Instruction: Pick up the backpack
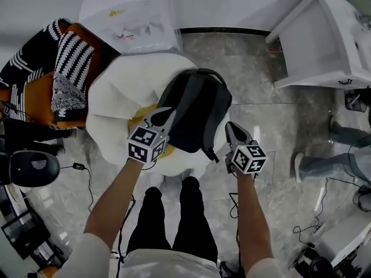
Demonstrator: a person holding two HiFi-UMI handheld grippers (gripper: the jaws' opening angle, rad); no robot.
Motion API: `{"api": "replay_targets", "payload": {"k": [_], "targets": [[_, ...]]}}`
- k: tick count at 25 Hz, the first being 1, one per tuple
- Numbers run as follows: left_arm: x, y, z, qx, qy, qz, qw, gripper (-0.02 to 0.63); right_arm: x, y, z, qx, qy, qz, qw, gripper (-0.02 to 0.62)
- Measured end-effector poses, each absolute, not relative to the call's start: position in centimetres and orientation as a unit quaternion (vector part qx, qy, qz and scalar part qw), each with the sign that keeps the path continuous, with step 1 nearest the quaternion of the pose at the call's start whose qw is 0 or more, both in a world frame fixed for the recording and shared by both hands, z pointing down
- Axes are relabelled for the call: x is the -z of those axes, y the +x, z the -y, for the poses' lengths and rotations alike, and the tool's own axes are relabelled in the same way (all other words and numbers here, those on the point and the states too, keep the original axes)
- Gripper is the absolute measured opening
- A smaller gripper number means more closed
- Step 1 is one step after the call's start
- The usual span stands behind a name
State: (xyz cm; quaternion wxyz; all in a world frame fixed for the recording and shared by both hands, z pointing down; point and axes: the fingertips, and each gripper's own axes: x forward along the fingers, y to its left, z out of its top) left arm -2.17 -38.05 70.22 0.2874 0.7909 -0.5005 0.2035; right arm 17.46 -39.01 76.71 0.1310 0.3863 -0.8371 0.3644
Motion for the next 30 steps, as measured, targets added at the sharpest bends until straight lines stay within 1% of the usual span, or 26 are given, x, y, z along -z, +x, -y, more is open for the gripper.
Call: {"api": "replay_targets", "payload": {"k": [8, 9, 10, 14, 19, 20, 23, 26, 30], "targets": [[-77.5, -1.6, 39.0, -0.253, 0.776, 0.493, 0.301, 0.000, -81.9, 16.9, 40.4, -0.370, 0.385, 0.831, 0.155, 0.003], [-78.2, -1.5, 39.2, -0.257, 0.777, 0.489, 0.302, 0.007, -82.4, 16.9, 40.7, -0.369, 0.384, 0.831, 0.159, 0.003], [-78.8, -1.4, 39.5, -0.262, 0.777, 0.486, 0.303, 0.040, -82.9, 16.8, 41.0, -0.367, 0.384, 0.832, 0.163, 0.003], [-80.9, -1.7, 40.3, -0.277, 0.771, 0.485, 0.307, 0.046, -85.2, 16.8, 41.8, -0.362, 0.385, 0.830, 0.179, 0.003], [-83.0, -2.3, 41.0, -0.269, 0.758, 0.496, 0.327, 0.120, -87.4, 17.4, 41.9, -0.366, 0.376, 0.828, 0.196, 0.006], [-83.5, -2.4, 41.2, -0.269, 0.757, 0.496, 0.331, 0.138, -87.6, 17.4, 42.0, -0.367, 0.373, 0.829, 0.198, 0.053], [-84.8, -2.3, 41.3, -0.277, 0.756, 0.488, 0.336, 0.175, -88.6, 17.4, 41.9, -0.366, 0.366, 0.830, 0.208, 0.069], [-85.8, -2.1, 41.6, -0.288, 0.756, 0.480, 0.339, 0.203, -89.5, 17.6, 42.1, -0.368, 0.366, 0.827, 0.214, 0.141], [-86.9, -1.5, 42.0, -0.305, 0.758, 0.467, 0.339, 0.229, -90.6, 17.3, 42.4, -0.374, 0.357, 0.828, 0.216, 0.189]]}}
